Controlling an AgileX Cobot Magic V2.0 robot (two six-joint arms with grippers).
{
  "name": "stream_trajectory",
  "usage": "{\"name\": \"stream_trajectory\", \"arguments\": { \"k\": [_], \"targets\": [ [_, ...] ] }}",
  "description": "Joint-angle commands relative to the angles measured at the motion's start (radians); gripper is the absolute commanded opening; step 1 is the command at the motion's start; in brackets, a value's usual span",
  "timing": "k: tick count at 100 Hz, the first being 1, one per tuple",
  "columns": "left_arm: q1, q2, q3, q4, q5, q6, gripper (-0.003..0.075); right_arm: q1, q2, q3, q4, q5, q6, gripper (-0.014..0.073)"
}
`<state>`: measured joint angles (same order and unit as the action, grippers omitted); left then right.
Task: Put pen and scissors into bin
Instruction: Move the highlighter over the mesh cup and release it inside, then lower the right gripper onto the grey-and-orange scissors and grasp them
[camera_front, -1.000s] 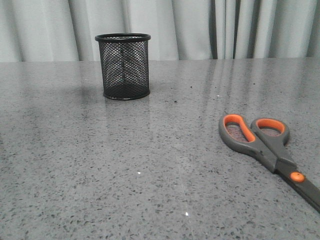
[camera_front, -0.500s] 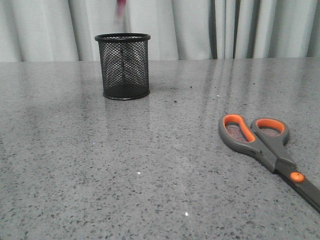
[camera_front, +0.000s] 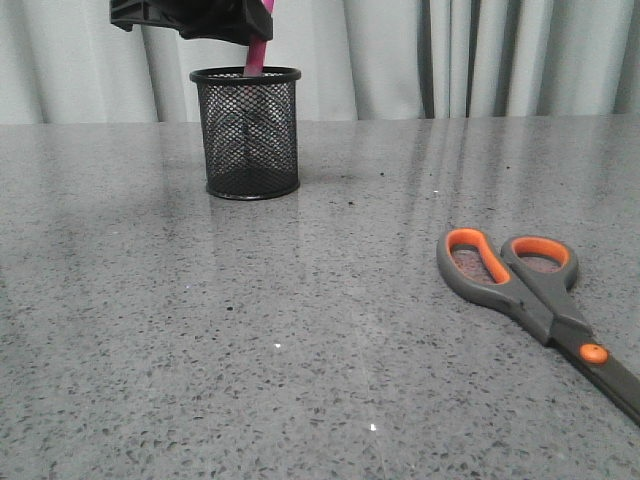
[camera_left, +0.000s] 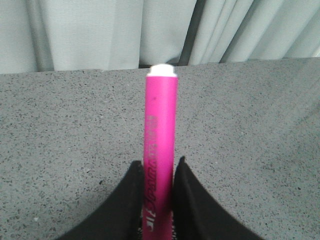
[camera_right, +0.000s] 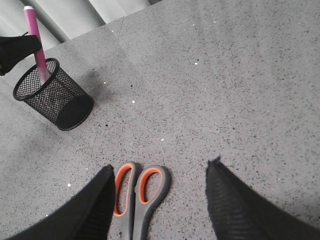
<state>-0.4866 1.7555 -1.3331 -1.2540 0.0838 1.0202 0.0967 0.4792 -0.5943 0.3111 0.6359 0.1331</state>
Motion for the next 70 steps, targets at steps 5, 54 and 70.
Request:
{"name": "stream_trajectory", "arguments": {
  "k": [5,54,70],
  "targets": [
    [-0.006,-0.058,-0.037,-0.013,-0.007,0.002,0.0293,-0.002,0.015,-0.033,0.01,-0.081,-0.01,0.0367],
    [-0.006,-0.493,-0.036,0.183,0.085,0.002,0.0305,0.016,0.153,-0.184,0.459,0.086,-0.42,0.0348],
    [-0.006,-0.687,0.021,0.241,0.125,0.002,0.0304,0.025,0.377,-0.346,0.297,0.277,-0.431,0.0348]
  ]
}}
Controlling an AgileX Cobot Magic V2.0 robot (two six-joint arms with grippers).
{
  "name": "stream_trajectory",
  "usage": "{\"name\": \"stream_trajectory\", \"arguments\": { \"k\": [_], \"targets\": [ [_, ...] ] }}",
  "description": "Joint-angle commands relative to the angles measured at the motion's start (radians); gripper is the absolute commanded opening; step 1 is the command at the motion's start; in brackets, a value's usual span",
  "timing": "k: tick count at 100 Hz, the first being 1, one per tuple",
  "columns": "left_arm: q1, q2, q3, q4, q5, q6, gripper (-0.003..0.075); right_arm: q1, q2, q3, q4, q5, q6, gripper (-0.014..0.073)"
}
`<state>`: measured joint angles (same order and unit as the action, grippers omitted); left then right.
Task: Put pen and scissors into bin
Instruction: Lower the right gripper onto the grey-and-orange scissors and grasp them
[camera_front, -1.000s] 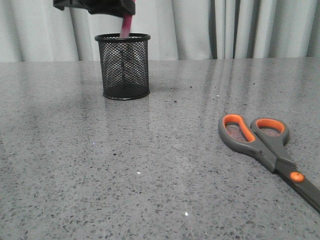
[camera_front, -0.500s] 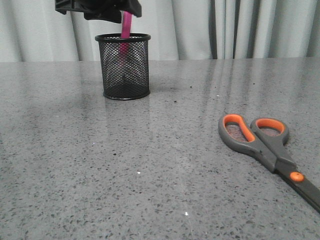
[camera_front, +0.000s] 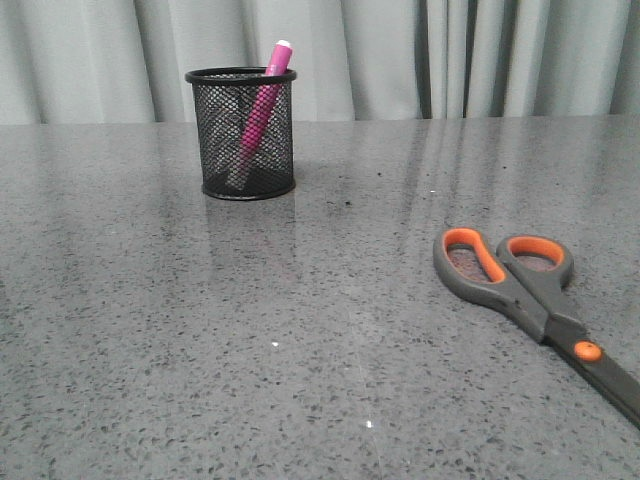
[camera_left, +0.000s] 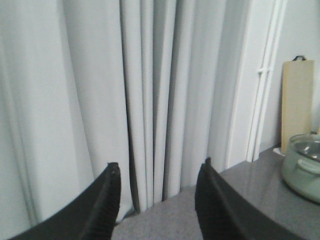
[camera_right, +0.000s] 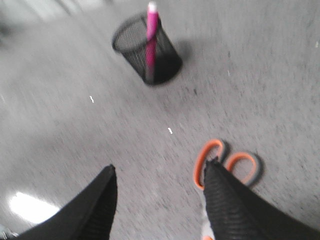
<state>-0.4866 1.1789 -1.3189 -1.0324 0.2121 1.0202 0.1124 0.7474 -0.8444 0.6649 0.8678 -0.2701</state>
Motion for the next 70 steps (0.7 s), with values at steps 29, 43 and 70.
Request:
{"name": "stream_trajectory", "arguments": {
  "k": [29,43,70],
  "targets": [
    [-0.006,-0.405,0.252,0.024,-0.017,0.002,0.0304,0.292,0.33,-0.264,-0.473,0.107,0.257,0.0348],
    [-0.006,-0.497,0.355,0.024,-0.027,0.002,0.0304,0.502,0.427,-0.273,-0.747,0.194,0.509,0.0351],
    [-0.006,-0.535,0.416,0.016,-0.056,-0.003,0.0304,0.568,0.555,-0.273,-0.797,0.214,0.686,0.0514]
  ]
}}
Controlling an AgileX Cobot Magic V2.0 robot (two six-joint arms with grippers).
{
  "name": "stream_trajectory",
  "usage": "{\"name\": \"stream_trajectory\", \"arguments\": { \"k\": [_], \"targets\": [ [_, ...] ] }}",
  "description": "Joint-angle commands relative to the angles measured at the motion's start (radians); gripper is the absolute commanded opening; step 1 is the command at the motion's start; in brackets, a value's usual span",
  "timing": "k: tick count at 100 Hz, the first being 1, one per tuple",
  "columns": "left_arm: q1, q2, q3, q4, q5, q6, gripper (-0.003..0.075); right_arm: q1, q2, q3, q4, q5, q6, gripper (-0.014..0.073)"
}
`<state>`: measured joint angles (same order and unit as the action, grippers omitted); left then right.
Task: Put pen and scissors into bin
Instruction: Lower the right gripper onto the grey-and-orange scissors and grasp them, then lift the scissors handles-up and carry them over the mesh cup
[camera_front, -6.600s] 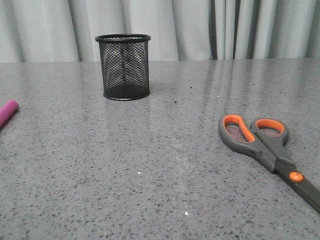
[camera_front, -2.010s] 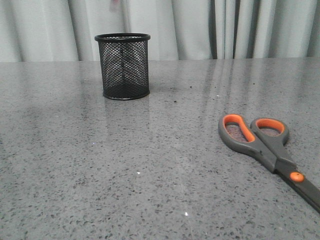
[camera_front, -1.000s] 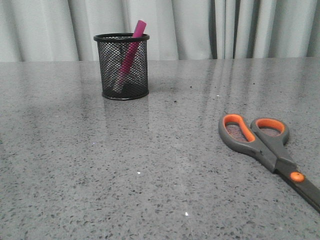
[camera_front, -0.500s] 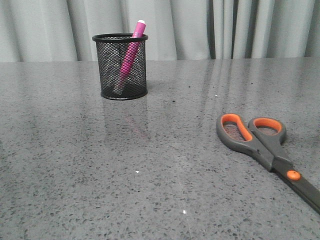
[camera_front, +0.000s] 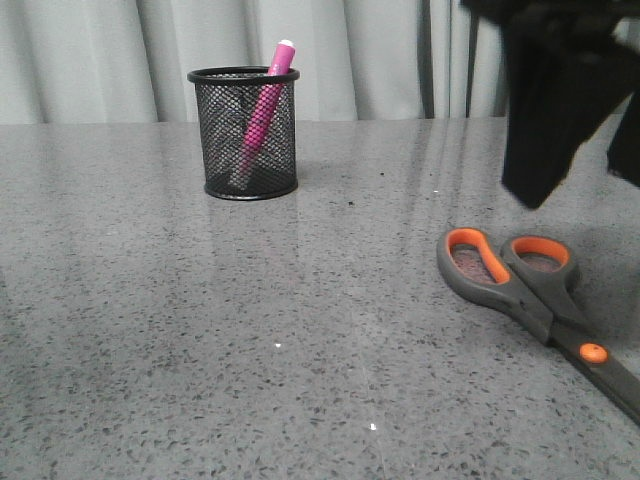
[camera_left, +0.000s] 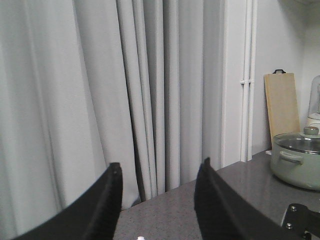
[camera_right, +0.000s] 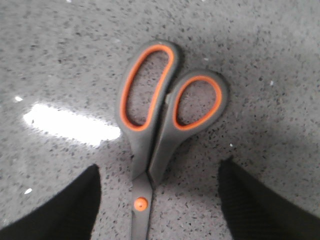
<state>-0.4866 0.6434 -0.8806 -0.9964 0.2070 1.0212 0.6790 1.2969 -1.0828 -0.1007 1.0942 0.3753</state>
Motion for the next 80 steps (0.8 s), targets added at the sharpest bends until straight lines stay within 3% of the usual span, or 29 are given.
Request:
{"name": "stream_trajectory", "arguments": {
  "k": [1,66,80],
  "targets": [
    [-0.006,0.0,-0.023,-0.02,-0.051,-0.004,0.0304,0.002,0.009,-0.035,-0.032,-0.012,0.043,0.0516],
    [-0.021,0.0,-0.021,-0.02,-0.051,-0.004,0.0304,-0.003,0.198,-0.033,0.06,-0.037,0.064,0.0515],
    [-0.02,0.0,-0.021,-0.02,-0.051,-0.004,0.0304,-0.014,0.202,-0.033,0.086,-0.063,0.064,0.0403]
  ]
}}
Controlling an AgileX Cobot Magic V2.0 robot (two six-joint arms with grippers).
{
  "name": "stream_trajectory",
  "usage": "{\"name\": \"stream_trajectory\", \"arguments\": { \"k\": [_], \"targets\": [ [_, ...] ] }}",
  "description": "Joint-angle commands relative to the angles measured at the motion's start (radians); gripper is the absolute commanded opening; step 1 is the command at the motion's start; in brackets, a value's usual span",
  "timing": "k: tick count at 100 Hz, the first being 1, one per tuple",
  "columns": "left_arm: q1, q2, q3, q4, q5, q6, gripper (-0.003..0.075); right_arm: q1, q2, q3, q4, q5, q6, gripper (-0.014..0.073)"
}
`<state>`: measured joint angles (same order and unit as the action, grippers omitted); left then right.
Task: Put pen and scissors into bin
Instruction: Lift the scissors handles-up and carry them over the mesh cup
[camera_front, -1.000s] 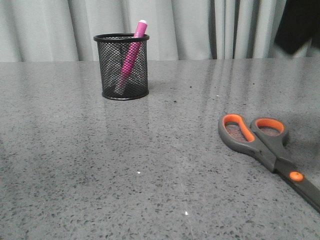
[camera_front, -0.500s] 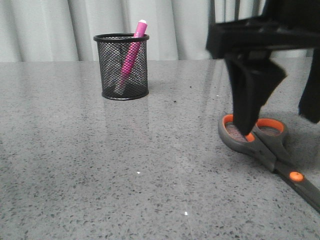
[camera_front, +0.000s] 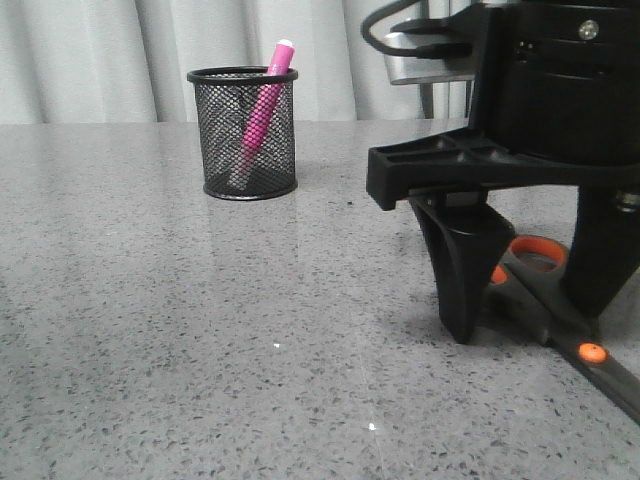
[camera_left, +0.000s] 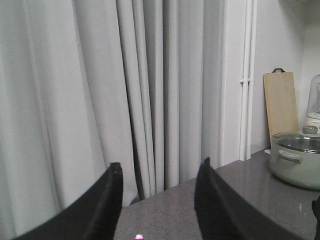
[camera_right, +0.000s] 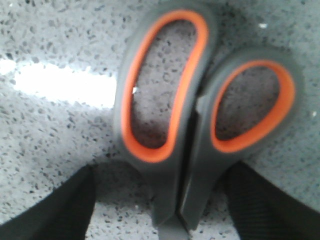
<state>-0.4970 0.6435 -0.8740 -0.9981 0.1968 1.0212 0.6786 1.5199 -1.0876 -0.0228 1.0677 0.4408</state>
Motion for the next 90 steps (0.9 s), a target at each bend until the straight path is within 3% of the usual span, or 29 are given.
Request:
{"name": "stream_trajectory", "arguments": {
  "k": [1,30,46,60,73,90],
  "targets": [
    [-0.01,0.0,-0.027,-0.018,-0.041,-0.004,0.0304,-0.016,-0.021,-0.028,0.008,-0.038,-0.001,0.0382],
    [-0.01,0.0,-0.027,-0.018,-0.042,-0.004,0.0304,-0.02,-0.005,-0.028,0.006,-0.059,-0.01,-0.0078],
    [-0.01,0.0,-0.027,-0.018,-0.042,-0.004,0.0304,-0.02,-0.036,-0.124,-0.044,-0.082,-0.012,-0.0075],
    [-0.01,0.0,-0.027,-0.018,-0.042,-0.004,0.0304,-0.016,-0.079,-0.309,-0.115,-0.241,-0.012,-0.0075],
    [-0.01,0.0,-0.027,-0.02,-0.042,-0.004,0.0304,-0.016,-0.079,-0.433,-0.198,-0.511,-0.012,-0.0074],
    [-0.01,0.0,-0.027,-0.02,-0.042,-0.004,0.0304,-0.016,-0.031,-0.427,-0.387,-0.956,-0.012,-0.0074]
  ]
}}
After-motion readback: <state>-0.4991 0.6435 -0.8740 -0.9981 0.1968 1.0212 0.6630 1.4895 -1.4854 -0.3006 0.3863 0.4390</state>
